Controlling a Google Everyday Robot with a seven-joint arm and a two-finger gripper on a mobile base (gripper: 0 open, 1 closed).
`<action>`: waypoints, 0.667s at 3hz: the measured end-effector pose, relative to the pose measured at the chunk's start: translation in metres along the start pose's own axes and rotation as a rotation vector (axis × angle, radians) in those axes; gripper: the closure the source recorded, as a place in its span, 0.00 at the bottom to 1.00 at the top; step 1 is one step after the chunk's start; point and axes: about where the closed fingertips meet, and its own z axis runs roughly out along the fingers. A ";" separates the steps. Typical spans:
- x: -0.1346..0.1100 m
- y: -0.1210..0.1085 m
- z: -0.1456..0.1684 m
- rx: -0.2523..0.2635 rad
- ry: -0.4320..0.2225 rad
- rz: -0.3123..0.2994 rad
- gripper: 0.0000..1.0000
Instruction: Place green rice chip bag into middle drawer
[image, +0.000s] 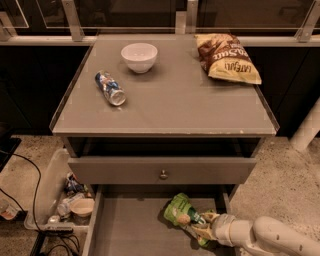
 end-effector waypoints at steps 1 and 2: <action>-0.005 -0.004 0.017 -0.003 -0.023 -0.029 1.00; -0.005 -0.004 0.018 -0.003 -0.024 -0.030 0.82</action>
Offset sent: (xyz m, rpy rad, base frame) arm 0.0103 0.0092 -0.0050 0.0053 -0.0251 0.0149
